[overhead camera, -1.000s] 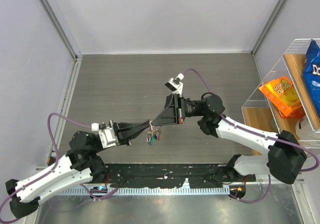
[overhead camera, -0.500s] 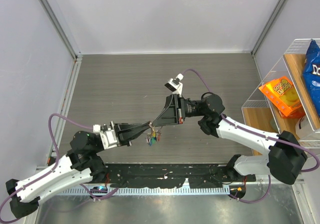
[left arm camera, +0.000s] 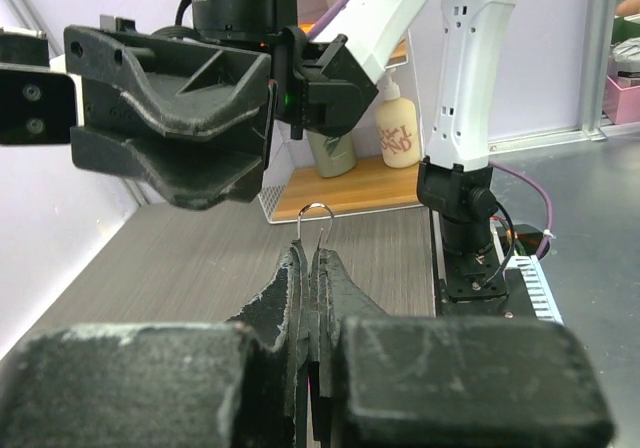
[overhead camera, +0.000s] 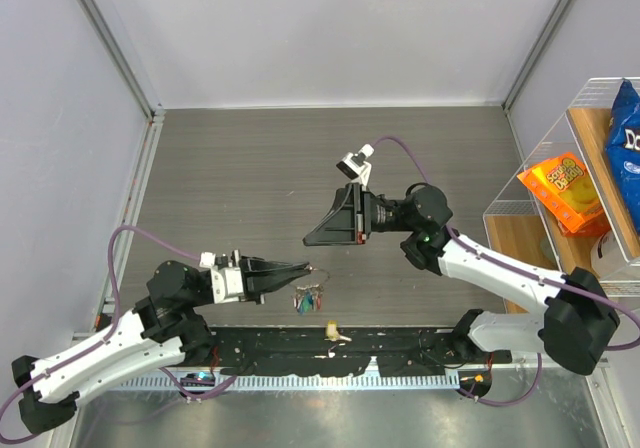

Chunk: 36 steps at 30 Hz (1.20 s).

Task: Put the keys on the keyring

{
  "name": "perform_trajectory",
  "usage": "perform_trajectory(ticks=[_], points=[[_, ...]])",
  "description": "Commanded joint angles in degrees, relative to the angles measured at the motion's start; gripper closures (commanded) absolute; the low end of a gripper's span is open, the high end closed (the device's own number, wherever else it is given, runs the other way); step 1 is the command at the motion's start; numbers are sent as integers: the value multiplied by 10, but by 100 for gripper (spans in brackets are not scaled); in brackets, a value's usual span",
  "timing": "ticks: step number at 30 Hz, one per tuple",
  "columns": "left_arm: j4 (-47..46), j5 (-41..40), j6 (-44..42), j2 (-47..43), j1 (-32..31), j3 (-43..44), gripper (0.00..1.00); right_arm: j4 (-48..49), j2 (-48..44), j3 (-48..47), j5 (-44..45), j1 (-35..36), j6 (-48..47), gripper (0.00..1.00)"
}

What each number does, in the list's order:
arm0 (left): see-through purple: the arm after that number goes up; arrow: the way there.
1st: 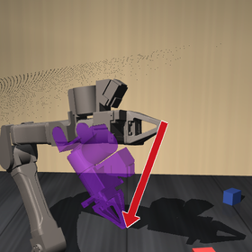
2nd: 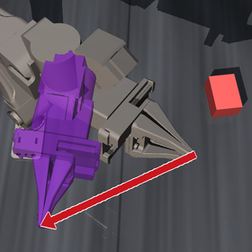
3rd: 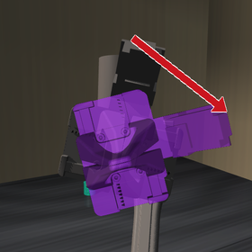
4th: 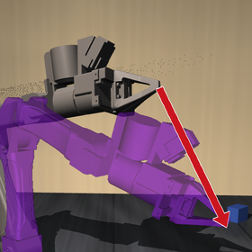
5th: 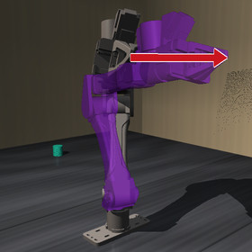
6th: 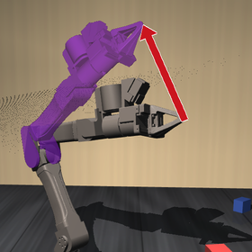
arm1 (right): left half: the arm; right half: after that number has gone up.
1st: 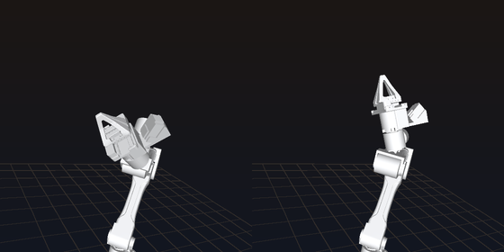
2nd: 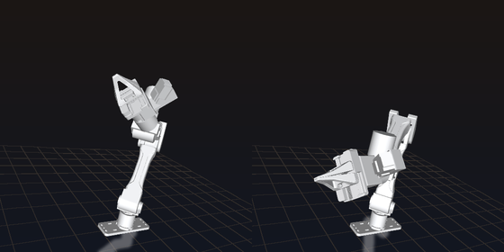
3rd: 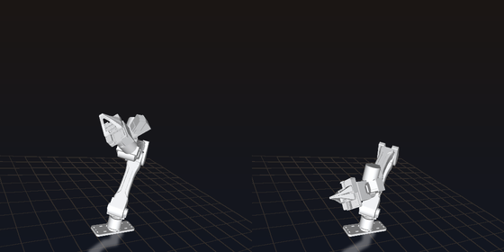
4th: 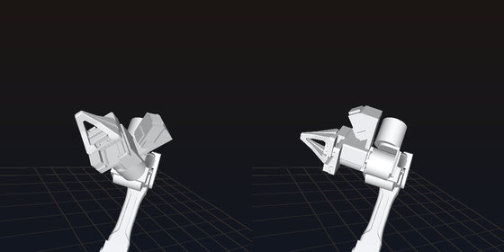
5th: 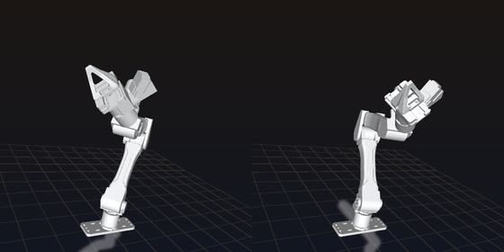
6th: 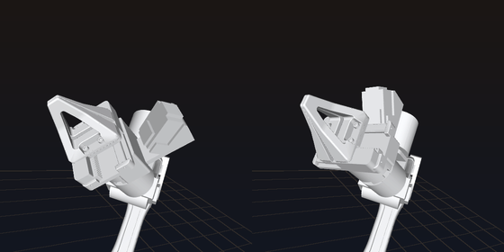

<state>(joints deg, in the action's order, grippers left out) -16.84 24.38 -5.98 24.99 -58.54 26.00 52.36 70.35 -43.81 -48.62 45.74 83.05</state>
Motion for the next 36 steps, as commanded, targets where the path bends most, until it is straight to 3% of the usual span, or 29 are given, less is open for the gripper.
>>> perform_trajectory(ticks=[1, 11, 16, 22, 30, 36], points=[[-19, 9, 6, -3, -2, 14, 100, -52, -54, -19, 9, -6, -67, 67], [1, -43, 4, -8, -2, 15, 100, -221, -117, -20, 12, -23, -195, 64], [28, -103, -1, -22, -2, 13, 100, -439, -175, -3, 38, -43, -365, 60], [52, -154, 8, -39, -3, 13, 100, -694, -245, 14, 139, -43, -548, 56], [73, -228, 32, -57, -2, 13, 100, -730, -291, 96, 211, -2, -603, 55], [103, -275, 56, -57, -2, 27, 100, -730, -238, 97, 334, 145, -634, 52]])
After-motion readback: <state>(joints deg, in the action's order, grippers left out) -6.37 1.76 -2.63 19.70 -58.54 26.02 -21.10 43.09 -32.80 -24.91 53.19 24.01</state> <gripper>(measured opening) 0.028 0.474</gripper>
